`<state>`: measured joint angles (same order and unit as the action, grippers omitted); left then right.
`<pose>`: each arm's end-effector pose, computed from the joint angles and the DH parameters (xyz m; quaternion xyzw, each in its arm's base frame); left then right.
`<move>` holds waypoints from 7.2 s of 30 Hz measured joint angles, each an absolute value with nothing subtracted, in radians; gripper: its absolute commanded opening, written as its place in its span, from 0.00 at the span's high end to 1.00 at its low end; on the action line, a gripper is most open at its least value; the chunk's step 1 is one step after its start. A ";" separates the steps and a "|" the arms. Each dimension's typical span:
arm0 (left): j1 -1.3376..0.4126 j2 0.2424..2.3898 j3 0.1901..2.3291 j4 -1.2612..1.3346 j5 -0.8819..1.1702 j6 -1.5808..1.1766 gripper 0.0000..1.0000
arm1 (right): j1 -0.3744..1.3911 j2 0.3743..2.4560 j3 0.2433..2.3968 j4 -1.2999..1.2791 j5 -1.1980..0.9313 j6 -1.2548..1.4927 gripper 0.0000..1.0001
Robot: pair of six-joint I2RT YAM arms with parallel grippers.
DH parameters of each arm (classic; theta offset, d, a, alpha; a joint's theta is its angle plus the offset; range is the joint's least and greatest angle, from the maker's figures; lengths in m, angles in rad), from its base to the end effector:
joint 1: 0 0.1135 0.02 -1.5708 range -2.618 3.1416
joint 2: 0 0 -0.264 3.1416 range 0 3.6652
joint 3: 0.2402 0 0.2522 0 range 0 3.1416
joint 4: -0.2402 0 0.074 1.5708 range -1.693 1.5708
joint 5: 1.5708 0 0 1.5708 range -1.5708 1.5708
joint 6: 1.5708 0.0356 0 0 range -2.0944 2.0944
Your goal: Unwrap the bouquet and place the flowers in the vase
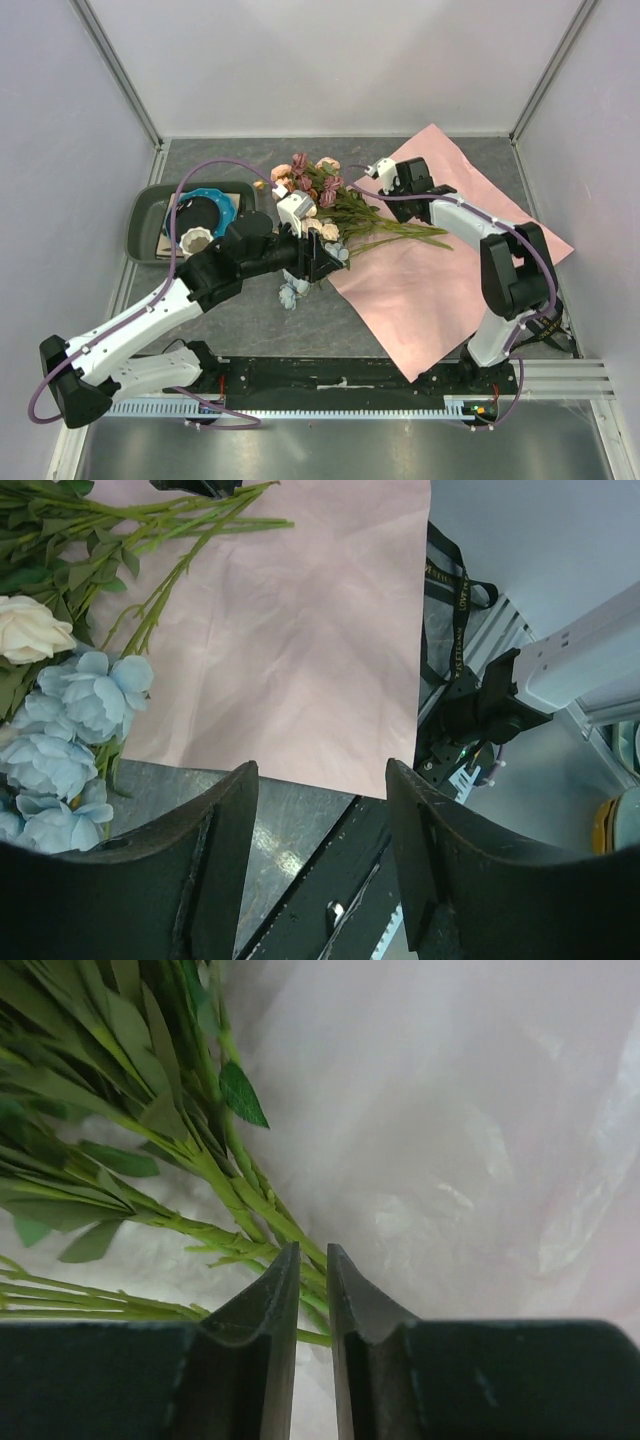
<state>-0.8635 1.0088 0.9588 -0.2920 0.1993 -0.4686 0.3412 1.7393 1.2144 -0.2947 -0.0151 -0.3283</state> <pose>0.1438 -0.1791 0.3481 0.2157 0.7860 -0.4183 0.4008 0.3590 0.1280 0.2228 -0.3082 0.8777 0.0094 0.3668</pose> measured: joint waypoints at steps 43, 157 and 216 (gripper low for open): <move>-0.863 1.080 0.990 -0.343 0.194 -0.460 0.40 | 0.366 1.956 1.273 -0.301 0.031 -0.617 0.75; -0.587 1.352 1.383 -0.272 0.530 -0.682 0.36 | 0.461 1.226 1.079 -0.056 -0.373 0.353 1.00; -0.517 0.701 1.267 -0.294 -0.541 0.043 0.98 | 0.724 1.174 1.087 -0.138 -0.234 0.238 0.02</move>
<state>-0.5167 0.7010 1.2667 -0.2943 -0.5407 0.0425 0.7238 1.1736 1.0874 -0.1379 -0.2340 0.2382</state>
